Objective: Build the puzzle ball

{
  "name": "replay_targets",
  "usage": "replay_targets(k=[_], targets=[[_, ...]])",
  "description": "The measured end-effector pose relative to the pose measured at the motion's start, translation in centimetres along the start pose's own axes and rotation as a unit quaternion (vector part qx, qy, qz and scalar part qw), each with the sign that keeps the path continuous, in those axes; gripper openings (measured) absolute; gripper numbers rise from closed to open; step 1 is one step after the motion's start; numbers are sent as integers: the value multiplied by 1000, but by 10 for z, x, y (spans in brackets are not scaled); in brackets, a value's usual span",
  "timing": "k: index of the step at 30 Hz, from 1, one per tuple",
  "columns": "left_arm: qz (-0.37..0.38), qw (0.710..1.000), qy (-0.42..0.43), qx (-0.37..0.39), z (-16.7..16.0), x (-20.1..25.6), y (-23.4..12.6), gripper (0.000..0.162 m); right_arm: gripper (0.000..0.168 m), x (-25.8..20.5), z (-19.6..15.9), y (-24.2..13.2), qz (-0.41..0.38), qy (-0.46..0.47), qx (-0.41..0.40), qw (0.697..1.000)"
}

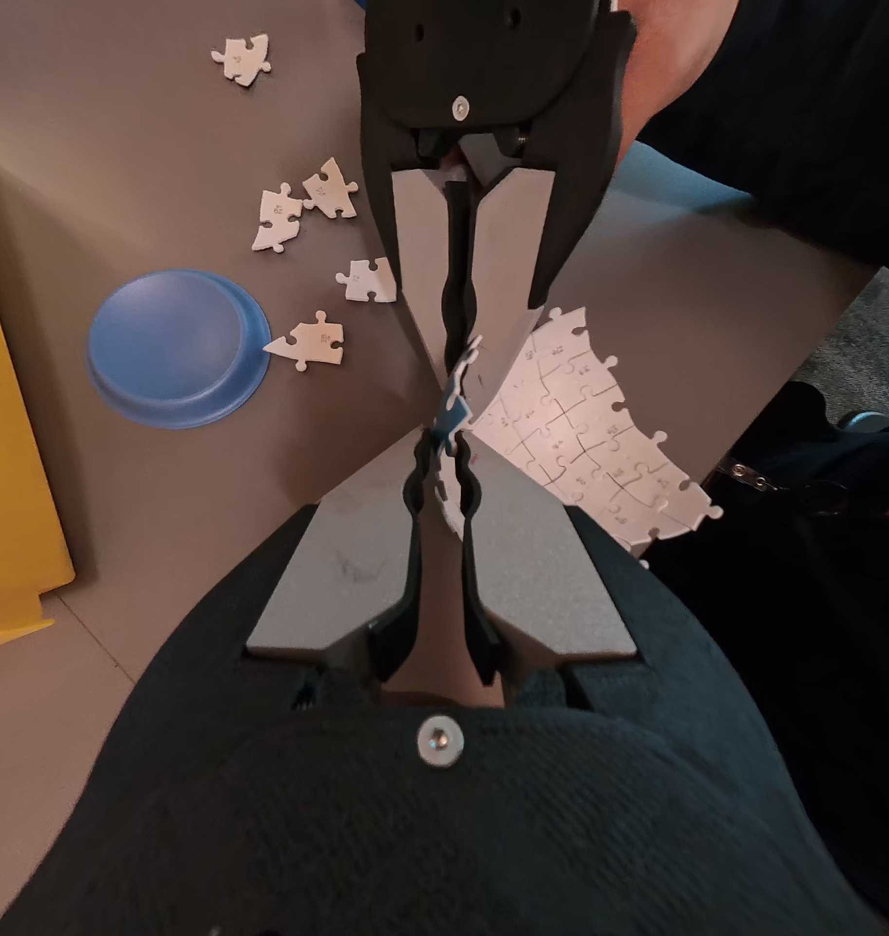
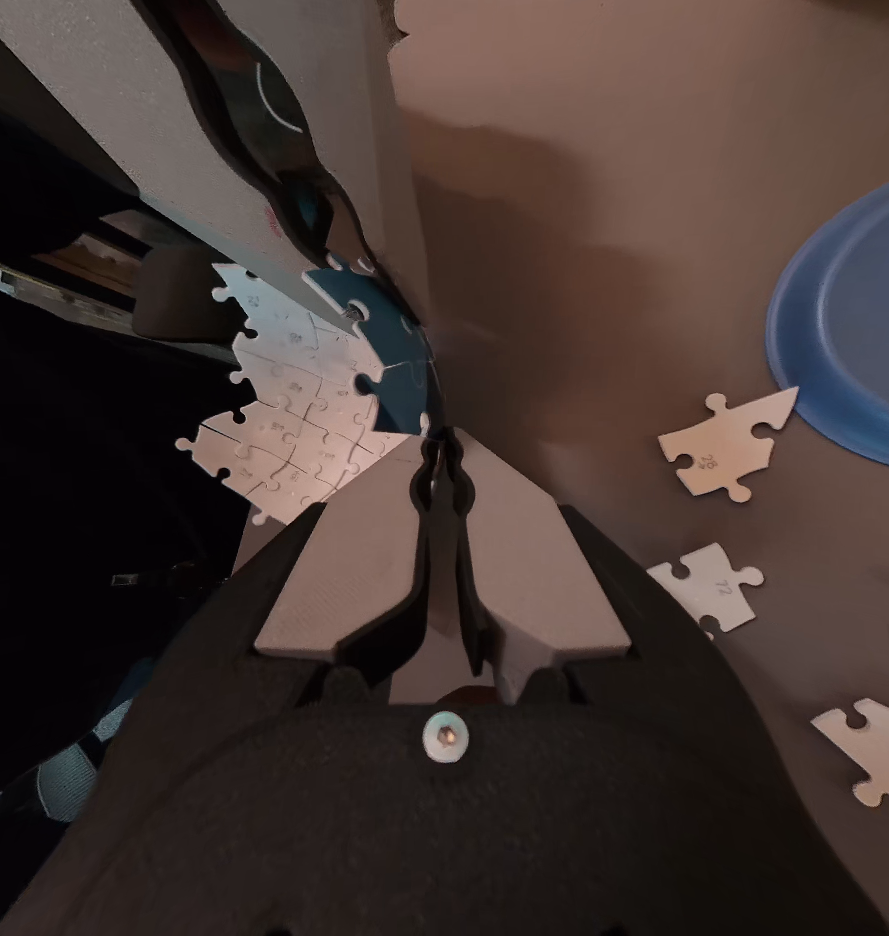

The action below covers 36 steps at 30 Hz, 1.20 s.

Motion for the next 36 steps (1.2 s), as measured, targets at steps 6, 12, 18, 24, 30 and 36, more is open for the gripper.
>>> replay_targets(k=[6, 12, 18, 24, 30, 36], targets=[[12, 1000, -1, -11, 1, 0, 1, 9, 0, 0, 3, -3, -28, -9, 5, 1000], [42, 998, -1, -36, -3, -1, 6, 12, 0, -1, 2, -4, -32, -13, 8, 999], [52, 998, 4, -39, -1, 3, 8, 2, 1, -1, 1, -6, -24, -7, 13, 1000], [62, 997, 3, -39, 0, 4, 5, 3, 12, 2, -5, -21, -54, 2, 10, 999], [60, 998, 0, -35, 0, 4, 5, 3, 10, -1, -3, -17, -58, -9, 4, 998], [56, 998, 0, -35, 0, 6, 6, 3, 0, -3, -1, -7, -44, -18, -3, 999]])
Point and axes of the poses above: each gripper's, where its closed fingertips meet, y out along the fingers, z out of its top, x = y × z across the jaws, the point moved 6 cm from there along -y, back along the fingers, and after that the axes turned 13 degrees about -x, right-handed, at the moved point
